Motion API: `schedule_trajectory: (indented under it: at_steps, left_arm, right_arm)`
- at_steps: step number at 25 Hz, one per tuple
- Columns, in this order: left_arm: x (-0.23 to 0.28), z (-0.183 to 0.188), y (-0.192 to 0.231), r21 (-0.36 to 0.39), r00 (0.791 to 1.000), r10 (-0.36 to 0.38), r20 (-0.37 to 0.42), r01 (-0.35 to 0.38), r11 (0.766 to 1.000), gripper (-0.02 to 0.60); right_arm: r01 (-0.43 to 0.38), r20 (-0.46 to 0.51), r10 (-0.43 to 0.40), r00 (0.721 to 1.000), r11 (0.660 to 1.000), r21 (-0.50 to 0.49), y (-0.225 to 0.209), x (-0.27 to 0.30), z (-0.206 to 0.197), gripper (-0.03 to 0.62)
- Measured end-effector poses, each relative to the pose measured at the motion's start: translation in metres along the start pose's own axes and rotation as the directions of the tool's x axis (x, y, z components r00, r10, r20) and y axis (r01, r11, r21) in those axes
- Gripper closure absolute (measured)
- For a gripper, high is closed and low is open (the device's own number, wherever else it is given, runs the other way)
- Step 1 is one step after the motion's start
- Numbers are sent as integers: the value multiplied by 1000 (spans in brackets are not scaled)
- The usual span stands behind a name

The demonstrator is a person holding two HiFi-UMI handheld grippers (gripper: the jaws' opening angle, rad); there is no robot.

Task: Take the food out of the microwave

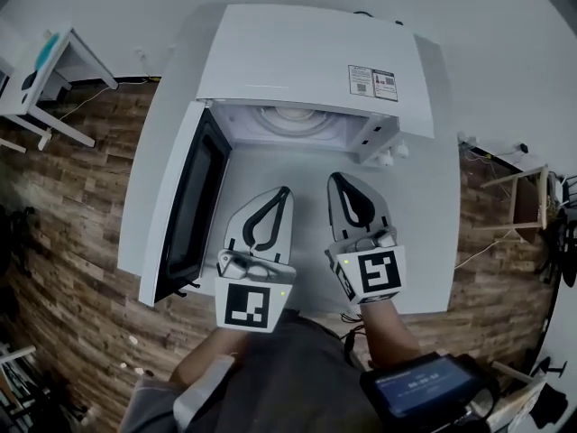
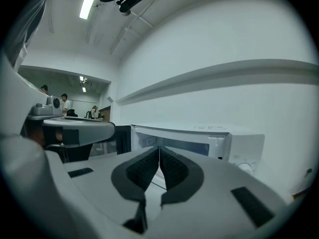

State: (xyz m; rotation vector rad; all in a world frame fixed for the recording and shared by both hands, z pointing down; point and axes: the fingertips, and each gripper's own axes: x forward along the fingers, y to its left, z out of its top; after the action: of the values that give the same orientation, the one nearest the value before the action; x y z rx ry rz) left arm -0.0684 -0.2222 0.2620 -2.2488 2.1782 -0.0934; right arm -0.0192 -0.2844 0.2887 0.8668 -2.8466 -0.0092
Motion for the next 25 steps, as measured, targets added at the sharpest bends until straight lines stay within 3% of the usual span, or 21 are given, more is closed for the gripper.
schedule_trajectory:
  at_steps: [8, 11, 15, 25]
  left_arm:
    - [45, -36, 29, -56, 999, 8, -48, -10, 998, 575]
    - [55, -49, 37, -70, 998, 11, -61, -15, 997, 575]
    - [66, -63, 48, -107, 997, 31, -74, -39, 993, 575]
    - [88, -94, 63, -163, 991, 47, -124, -67, 984, 575]
  right_arm:
    - [-7, -60, 7, 998, 1000, -5, -19, 61, -30, 548]
    - [-23, -79, 21, 997, 1000, -14, -19, 80, -41, 496]
    - [-37, -99, 36, 994, 999, -11, -20, 102, -53, 369]
    - [-31, -131, 30, 991, 999, -7, -30, 147, -81, 261]
